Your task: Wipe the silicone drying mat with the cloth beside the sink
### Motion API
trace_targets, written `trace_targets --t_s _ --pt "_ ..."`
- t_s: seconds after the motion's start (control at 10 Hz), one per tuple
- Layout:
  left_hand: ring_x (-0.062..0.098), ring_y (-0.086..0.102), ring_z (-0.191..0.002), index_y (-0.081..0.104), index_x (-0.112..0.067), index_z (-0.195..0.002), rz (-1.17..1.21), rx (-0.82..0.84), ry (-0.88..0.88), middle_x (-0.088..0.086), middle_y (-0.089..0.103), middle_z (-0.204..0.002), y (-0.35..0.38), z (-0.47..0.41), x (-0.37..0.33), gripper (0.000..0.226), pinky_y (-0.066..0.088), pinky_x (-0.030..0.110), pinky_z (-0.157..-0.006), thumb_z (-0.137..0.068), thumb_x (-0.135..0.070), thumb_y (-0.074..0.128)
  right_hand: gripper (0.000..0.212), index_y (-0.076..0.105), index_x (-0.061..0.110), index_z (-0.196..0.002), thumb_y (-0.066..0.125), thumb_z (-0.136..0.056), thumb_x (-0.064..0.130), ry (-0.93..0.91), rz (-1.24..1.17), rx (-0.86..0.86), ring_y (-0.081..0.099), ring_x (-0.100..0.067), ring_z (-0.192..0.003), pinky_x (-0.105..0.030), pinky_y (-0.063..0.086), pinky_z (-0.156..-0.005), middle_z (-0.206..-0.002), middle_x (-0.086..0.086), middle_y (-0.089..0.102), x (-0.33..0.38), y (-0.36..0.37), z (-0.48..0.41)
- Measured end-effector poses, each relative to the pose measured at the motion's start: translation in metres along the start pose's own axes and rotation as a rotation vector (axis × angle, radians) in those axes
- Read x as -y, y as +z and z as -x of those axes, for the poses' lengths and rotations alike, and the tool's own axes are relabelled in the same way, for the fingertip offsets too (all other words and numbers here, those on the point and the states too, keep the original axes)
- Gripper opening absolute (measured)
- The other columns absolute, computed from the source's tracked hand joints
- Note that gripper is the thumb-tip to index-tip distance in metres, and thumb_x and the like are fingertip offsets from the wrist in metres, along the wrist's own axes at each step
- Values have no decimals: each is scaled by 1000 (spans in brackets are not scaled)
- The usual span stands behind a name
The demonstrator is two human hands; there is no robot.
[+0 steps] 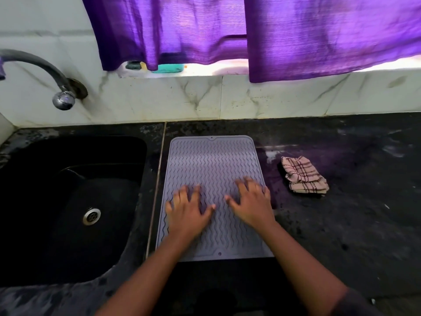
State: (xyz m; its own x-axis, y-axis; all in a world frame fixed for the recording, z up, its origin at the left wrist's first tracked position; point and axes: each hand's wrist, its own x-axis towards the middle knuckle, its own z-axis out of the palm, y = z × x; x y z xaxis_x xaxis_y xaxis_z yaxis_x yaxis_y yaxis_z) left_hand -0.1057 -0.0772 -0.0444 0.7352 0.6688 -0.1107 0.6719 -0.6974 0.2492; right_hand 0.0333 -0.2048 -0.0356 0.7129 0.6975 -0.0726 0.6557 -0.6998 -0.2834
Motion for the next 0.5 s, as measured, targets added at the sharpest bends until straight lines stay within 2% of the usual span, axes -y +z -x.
trace_targets --t_s 0.1,0.2,0.3,0.4,0.5 --pt "29 -27 -139 -17 -37 -144 -82 193 72 6 -28 -153 -15 -51 5 96 -22 51 -104 -72 -86 25 76 -4 30 -147 25 -87 67 32 20 136 -16 -26 -140 -53 -8 -109 -155 -8 -15 3 5 -32" --pt "26 -34 -135 -21 -43 -141 -11 329 61 2 -34 -151 -4 -70 17 103 -23 48 -104 -63 -92 27 78 -9 33 -145 20 -84 72 50 24 171 -22 -25 -139 -53 -14 -107 -154 -5 -21 0 18 -40" --pt "26 -35 -135 -21 -45 -140 -15 369 56 0 -35 -150 -9 -69 17 106 -23 49 -104 -60 -93 29 82 -14 33 -144 21 -82 74 88 55 313 -26 -26 -137 -55 -15 -106 -152 -5 -28 4 5 -45" --pt "29 -24 -141 -9 -41 -146 7 452 55 2 -25 -155 -31 -68 12 102 -11 53 -111 -68 -84 42 83 -6 26 -147 30 -85 69 112 89 398 -16 -30 -140 -59 -5 -108 -154 -9 -18 14 -18 -50" --pt "30 3 -145 17 -31 -148 58 311 90 8 3 -159 -65 -72 10 85 12 51 -115 -79 -68 50 67 25 16 -142 42 -89 53 24 40 101 18 -31 -138 -54 19 -108 -152 -14 21 39 -49 -52"
